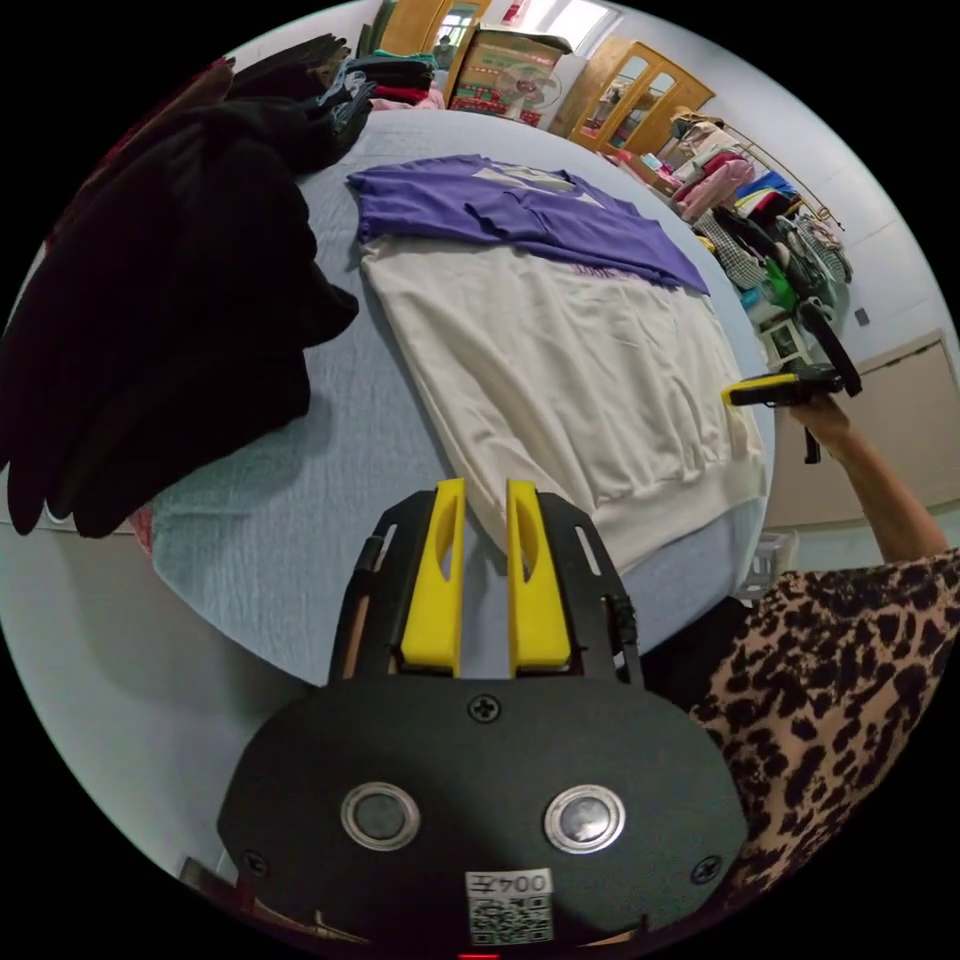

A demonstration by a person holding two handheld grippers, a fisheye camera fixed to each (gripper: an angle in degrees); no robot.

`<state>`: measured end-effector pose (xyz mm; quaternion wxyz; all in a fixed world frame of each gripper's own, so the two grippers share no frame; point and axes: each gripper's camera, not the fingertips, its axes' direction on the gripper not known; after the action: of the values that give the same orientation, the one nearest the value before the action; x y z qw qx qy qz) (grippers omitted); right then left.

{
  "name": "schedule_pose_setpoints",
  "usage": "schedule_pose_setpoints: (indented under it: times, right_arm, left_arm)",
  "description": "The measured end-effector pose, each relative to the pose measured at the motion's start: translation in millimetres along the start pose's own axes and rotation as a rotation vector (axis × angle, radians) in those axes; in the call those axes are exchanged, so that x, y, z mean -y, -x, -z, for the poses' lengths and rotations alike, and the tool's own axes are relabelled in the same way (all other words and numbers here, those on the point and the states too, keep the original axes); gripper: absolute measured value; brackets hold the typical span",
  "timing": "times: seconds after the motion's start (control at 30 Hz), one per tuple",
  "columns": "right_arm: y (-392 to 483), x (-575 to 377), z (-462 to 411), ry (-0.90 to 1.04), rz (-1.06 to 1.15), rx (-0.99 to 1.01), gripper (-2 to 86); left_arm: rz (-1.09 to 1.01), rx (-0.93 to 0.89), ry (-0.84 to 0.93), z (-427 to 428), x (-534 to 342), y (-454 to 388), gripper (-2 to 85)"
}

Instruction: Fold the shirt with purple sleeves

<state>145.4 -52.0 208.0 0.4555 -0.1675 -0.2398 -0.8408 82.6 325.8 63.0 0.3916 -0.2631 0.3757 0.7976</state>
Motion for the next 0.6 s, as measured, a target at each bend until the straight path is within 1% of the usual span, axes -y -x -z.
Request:
schedule_pose_setpoints:
  times: [0.17,0.3,0.4,0.5,0.6]
  right_arm:
    - [11,-18,25,-0.006,0.063,-0.083,3.5]
    - [12,-18,44,0.068,-0.013,-0.118,3.6]
    - [4,-22,62,0.109,-0.023,-0.118,3.6]
    - [-7,-41,83,0.082,-0.018,-0.106,3.4]
    - [-26,-69,107,0.012,-0.052,-0.066,3.5]
  left_arm:
    - [-0.015,-0.086,0.046,1,-28,22,13.9]
    - [-0.002,-0.157,0.070,-4,-42,37,13.9]
    - [-0.005,-0.201,0.079,-5,-48,43,13.4]
    - [-0.005,-0.217,0.089,-6,-52,49,13.2]
    - [0.025,-0.243,0.082,-8,-56,58,13.0]
